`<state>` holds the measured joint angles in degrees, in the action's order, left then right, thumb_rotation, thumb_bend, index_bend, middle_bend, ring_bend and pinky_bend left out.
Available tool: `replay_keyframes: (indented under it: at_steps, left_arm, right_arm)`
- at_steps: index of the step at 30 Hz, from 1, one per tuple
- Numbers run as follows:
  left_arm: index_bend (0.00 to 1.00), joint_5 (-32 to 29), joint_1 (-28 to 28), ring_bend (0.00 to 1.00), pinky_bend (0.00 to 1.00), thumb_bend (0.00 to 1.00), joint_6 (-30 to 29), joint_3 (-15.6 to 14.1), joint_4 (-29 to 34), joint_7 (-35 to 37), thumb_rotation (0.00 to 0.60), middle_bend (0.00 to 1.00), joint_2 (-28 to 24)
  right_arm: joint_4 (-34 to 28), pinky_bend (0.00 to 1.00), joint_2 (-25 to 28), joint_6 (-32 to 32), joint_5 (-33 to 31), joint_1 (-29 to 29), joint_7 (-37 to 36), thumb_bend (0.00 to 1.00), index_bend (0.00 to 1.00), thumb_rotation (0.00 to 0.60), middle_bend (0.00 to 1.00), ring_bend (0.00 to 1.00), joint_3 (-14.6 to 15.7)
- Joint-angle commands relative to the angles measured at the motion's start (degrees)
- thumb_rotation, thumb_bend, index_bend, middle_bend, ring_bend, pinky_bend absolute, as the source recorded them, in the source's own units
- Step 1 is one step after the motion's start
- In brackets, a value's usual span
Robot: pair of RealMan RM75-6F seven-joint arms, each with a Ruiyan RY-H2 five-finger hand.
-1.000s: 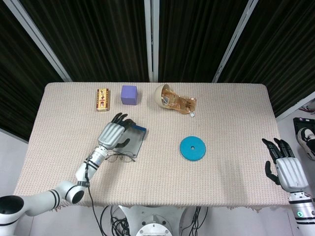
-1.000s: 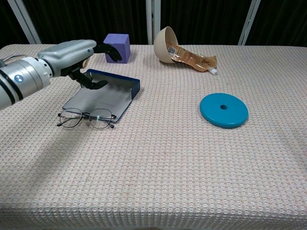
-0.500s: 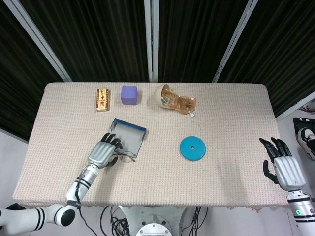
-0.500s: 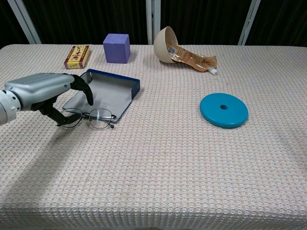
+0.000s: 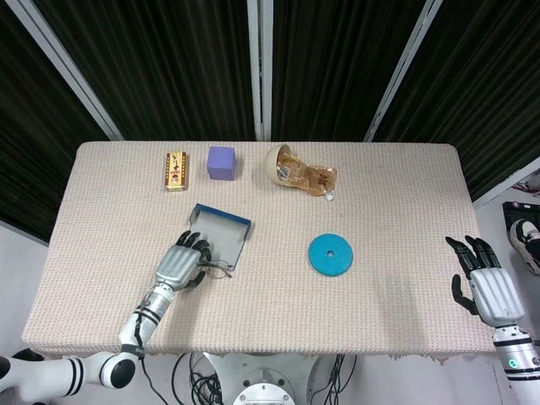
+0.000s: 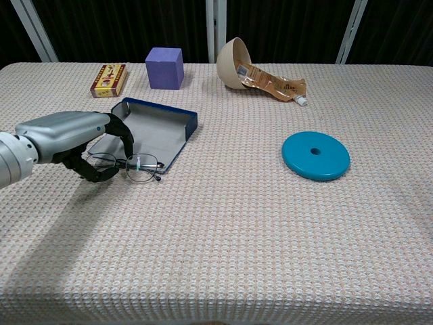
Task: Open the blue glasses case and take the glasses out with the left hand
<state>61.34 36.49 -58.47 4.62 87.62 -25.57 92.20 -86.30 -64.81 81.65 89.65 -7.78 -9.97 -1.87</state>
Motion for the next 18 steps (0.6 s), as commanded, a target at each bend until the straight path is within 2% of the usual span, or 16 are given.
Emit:
replay_keyframes:
  at_steps: [1,14,18]
  left_arm:
    - [0.41,-0.3,0.1,0.03,0.0,0.4,0.3,-0.1,-0.1,-0.4,0.6,0.19,0.1]
    - [0.51,-0.7,0.3,0.03,0.0,0.41,1.0,0.4,-1.4,0.3,0.6,0.21,0.7]
    - [0.57,0.4,0.0,0.05,0.01,0.48,0.3,0.7,-2.3,1.9,0.6,0.25,1.3]
  right_arm:
    - [0.0,0.0,0.0,0.0,-0.1,0.0,-0.1,0.66,0.0,0.6,0.16,0.0,0.0]
    - [-0.2,0.0,0.2,0.3,-0.2,0.3,0.1,0.66,0.0,0.6,0.16,0.0,0.2]
    - [-0.4,0.0,0.2,0.4,-0.2,0.4,0.2,0.66,0.0,0.6,0.16,0.0,0.2]
